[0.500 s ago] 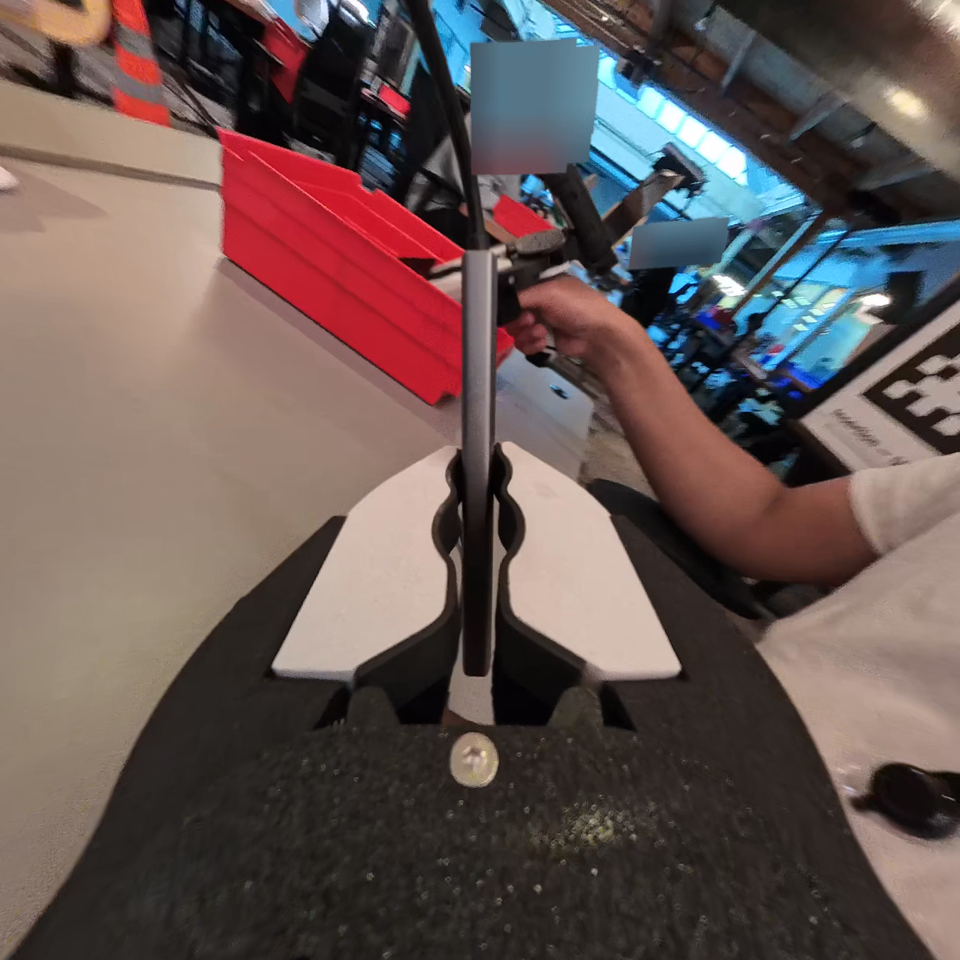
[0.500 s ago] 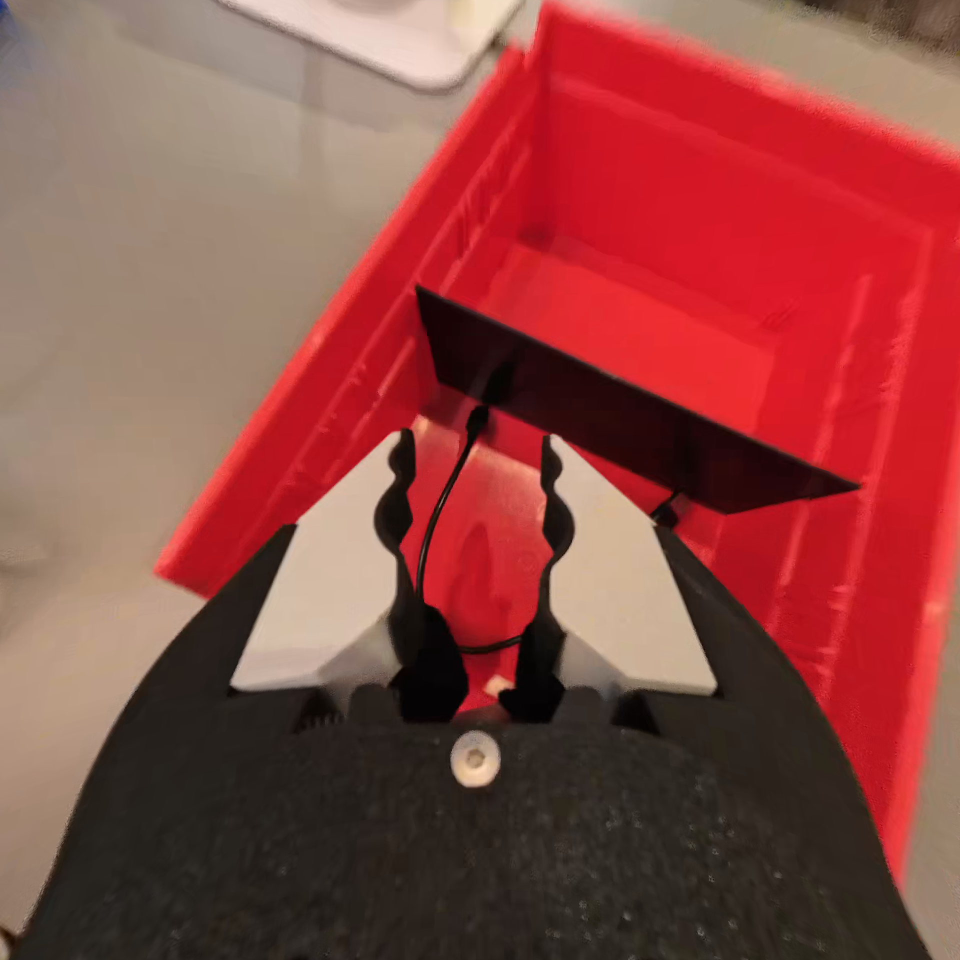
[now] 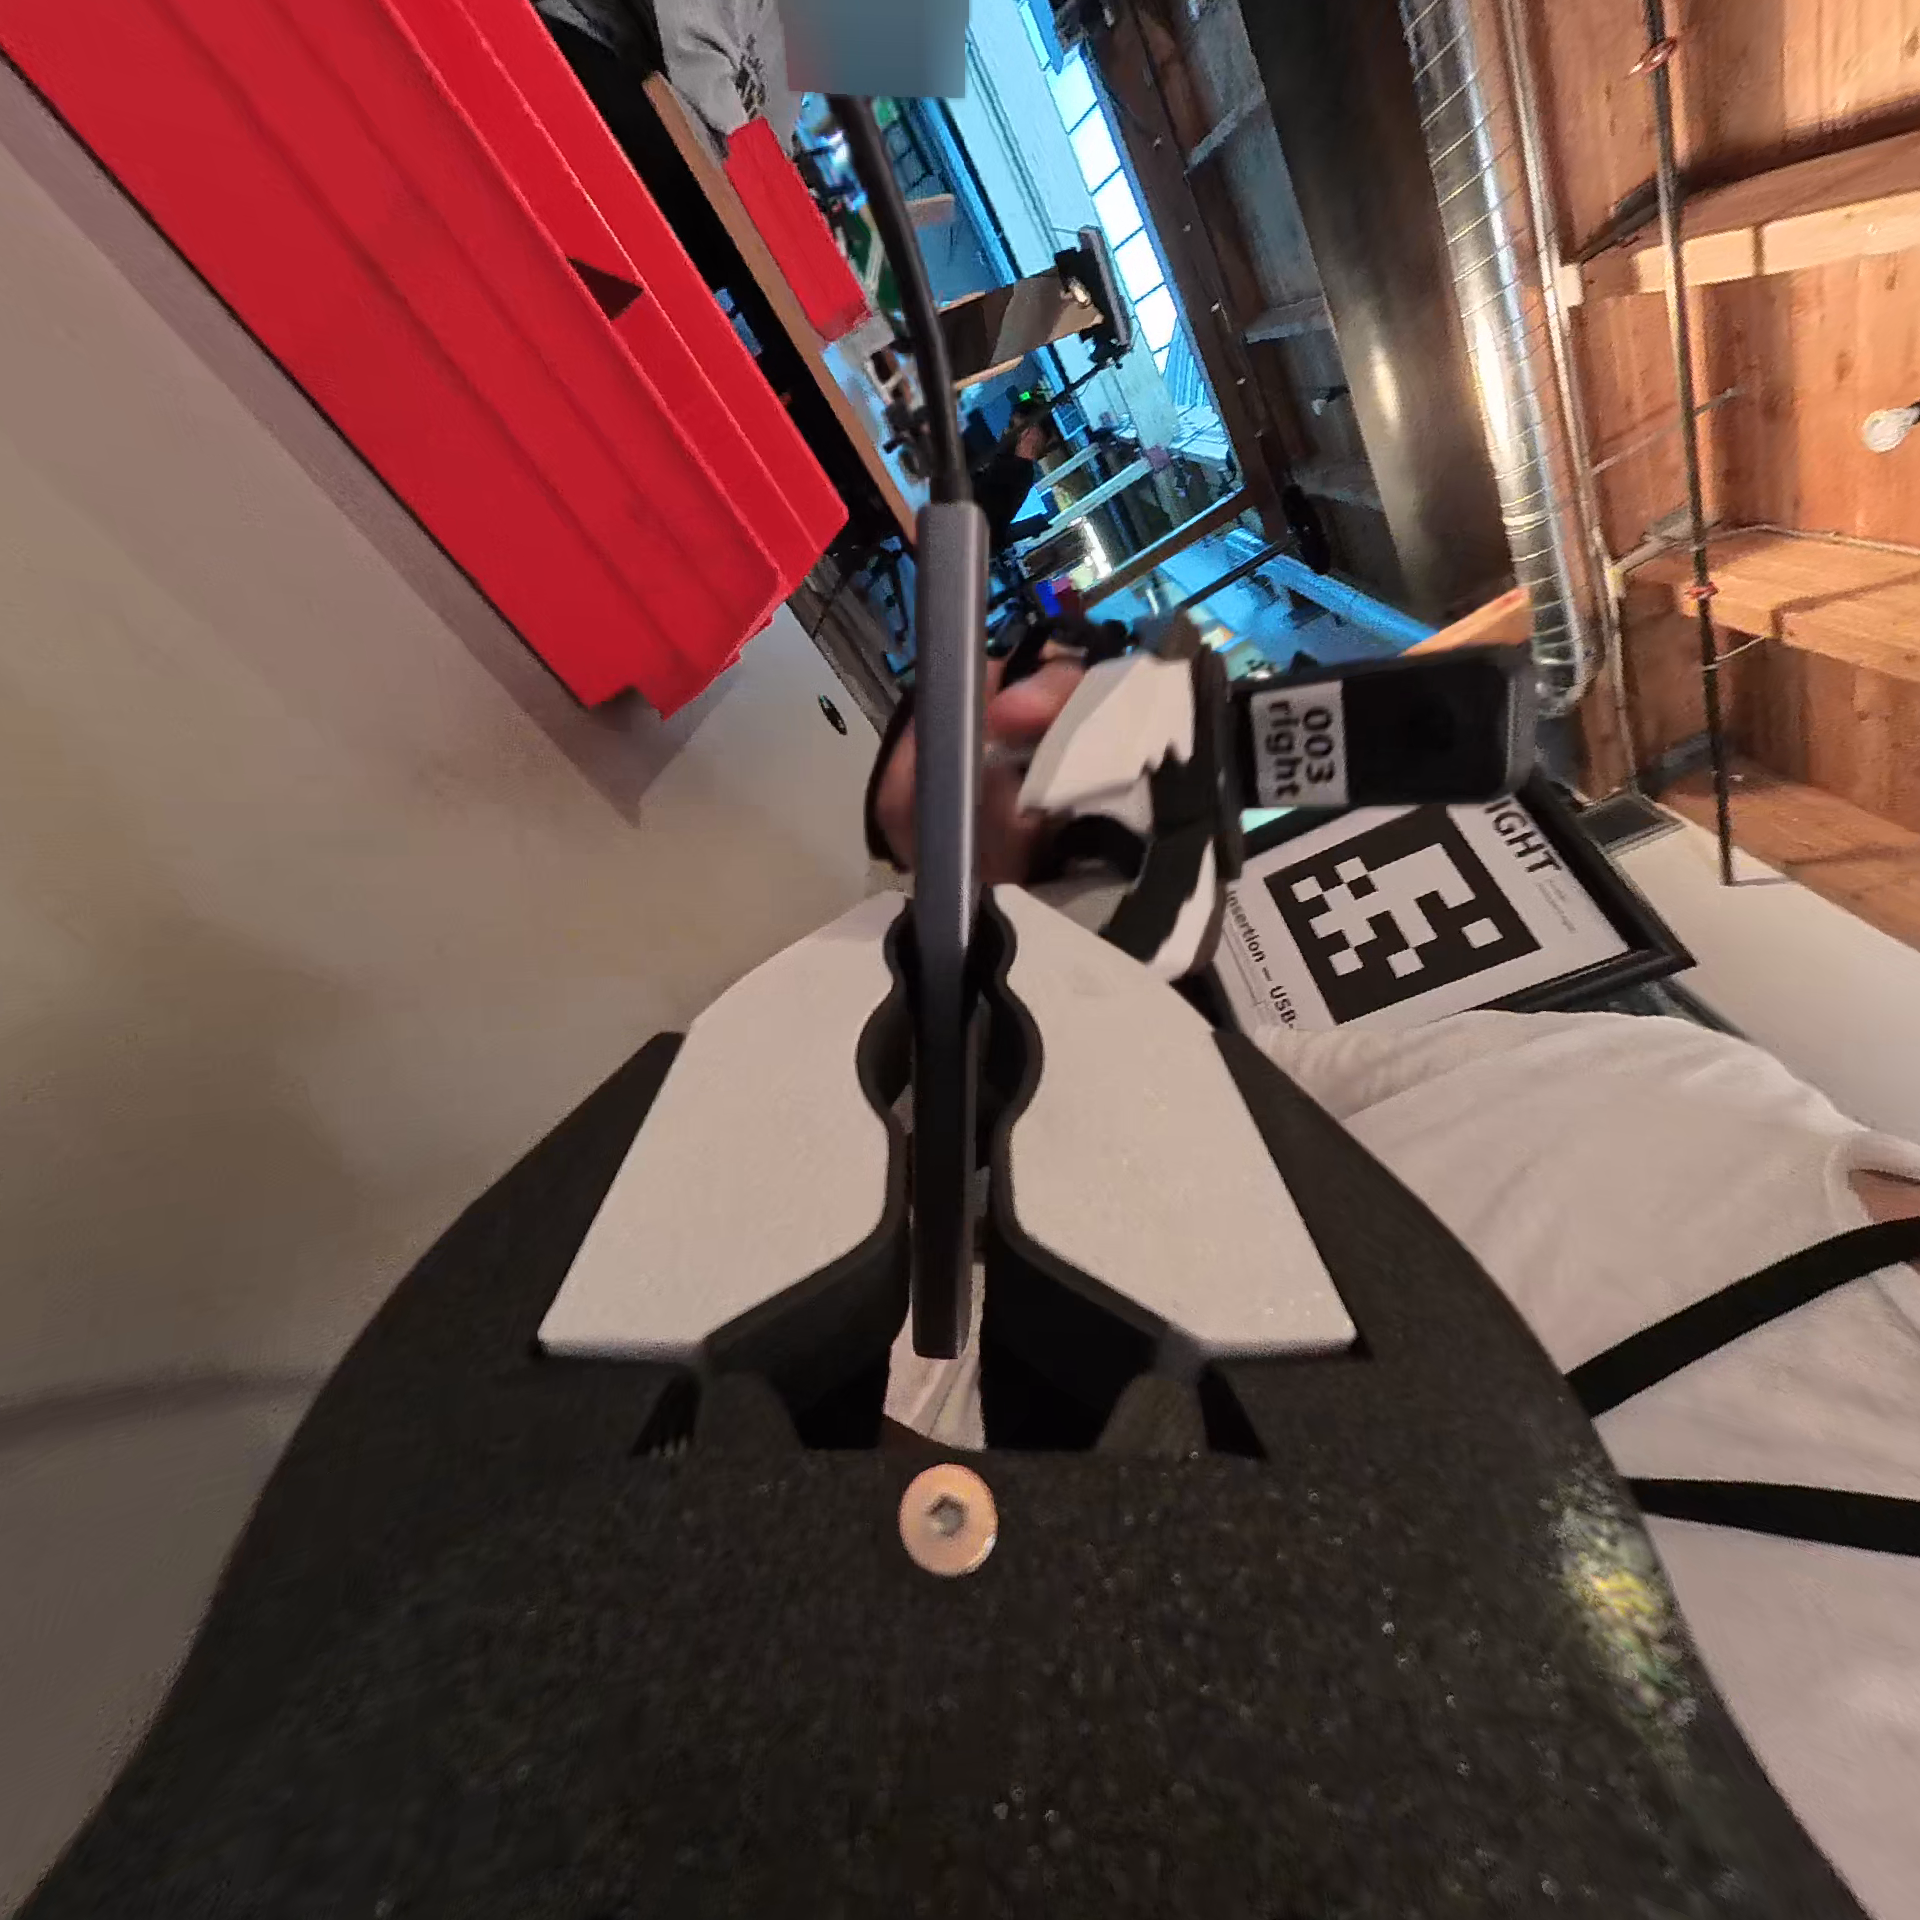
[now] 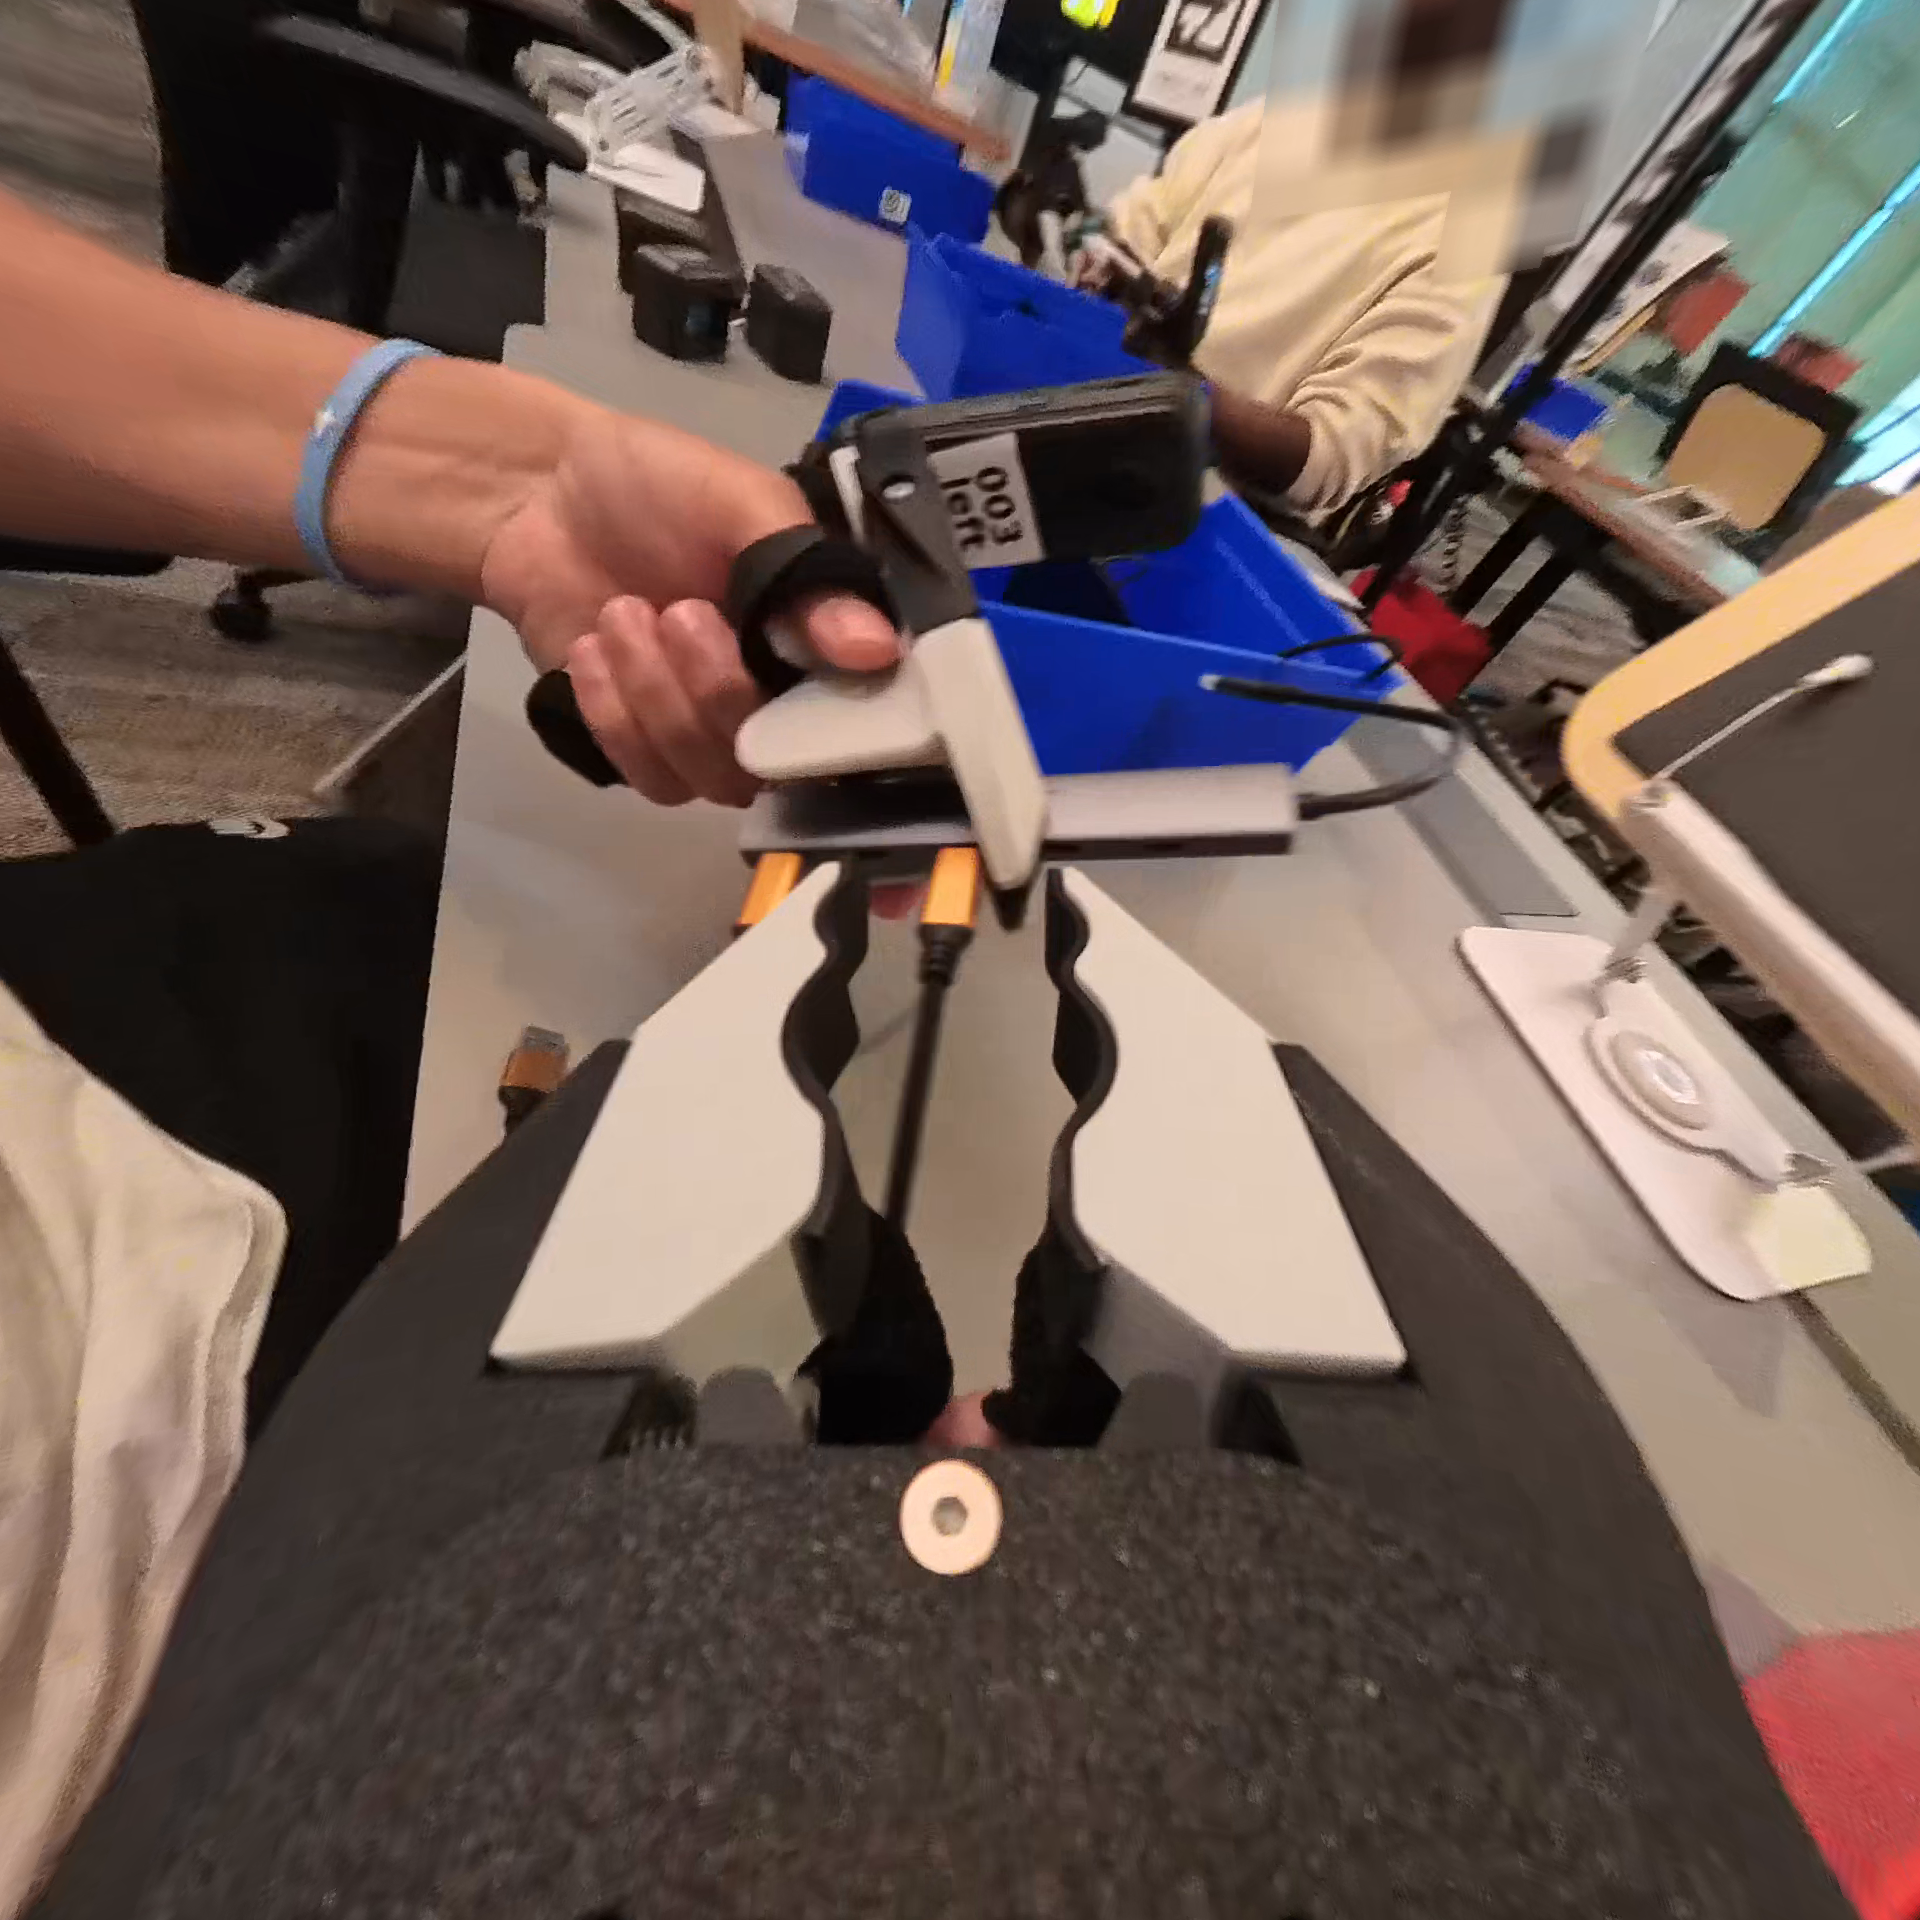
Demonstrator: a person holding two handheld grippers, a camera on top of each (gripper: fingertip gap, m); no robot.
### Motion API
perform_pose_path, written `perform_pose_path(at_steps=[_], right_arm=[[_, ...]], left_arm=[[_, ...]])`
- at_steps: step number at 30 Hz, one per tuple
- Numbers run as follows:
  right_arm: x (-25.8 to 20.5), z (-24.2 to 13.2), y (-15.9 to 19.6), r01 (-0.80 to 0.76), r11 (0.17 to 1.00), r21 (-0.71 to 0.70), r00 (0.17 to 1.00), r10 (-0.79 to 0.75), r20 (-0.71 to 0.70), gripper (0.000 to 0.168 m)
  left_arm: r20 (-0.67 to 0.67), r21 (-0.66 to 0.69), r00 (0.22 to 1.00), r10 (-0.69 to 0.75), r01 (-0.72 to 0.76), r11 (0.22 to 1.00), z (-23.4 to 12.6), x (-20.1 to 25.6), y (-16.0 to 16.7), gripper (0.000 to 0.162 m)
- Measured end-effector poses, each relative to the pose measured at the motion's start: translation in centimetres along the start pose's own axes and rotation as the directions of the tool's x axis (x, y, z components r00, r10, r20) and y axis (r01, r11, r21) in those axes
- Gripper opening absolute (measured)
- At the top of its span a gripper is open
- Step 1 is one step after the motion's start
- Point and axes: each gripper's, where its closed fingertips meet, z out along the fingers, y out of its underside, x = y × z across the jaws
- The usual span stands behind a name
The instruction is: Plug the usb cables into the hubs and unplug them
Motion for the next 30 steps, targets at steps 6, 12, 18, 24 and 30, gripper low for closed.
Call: perform_pose_path(at_steps=[6, 12, 18, 24, 30], right_arm=[[0.4, 1.9, 2.0, -0.013, 0.998, -0.060, 0.996, 0.008, -0.084, 0.025], [0.3, 2.4, 1.6, -0.062, 0.998, 0.027, 0.993, 0.065, -0.094, 0.010], [1.1, 2.0, 2.0, -0.079, 0.997, 0.025, 0.987, 0.081, -0.137, 0.010], [1.7, 2.0, 2.2, -0.087, 0.996, 0.027, 0.977, 0.090, -0.191, 0.010], [1.5, 2.6, 2.0, -0.013, 1.000, 0.010, 0.972, 0.015, -0.233, 0.015]], left_arm=[[-0.052, 0.077, 0.993, -0.103, 0.107, 0.991, -0.8, -0.9, -0.6, 0.009], [-0.065, 0.087, 0.989, -0.130, 0.135, 0.987, -0.8, -1.1, -0.6, 0.009], [-0.030, 0.065, 0.998, -0.054, 0.056, 0.996, -1.4, -1.3, 0.5, 0.014], [-0.007, 0.099, 1.000, -0.025, 0.025, 0.995, -1.9, -1.9, 0.6, 0.009], [-0.059, 0.076, 0.996, -0.071, 0.076, 0.994, -1.6, -1.4, 1.0, 0.009]])
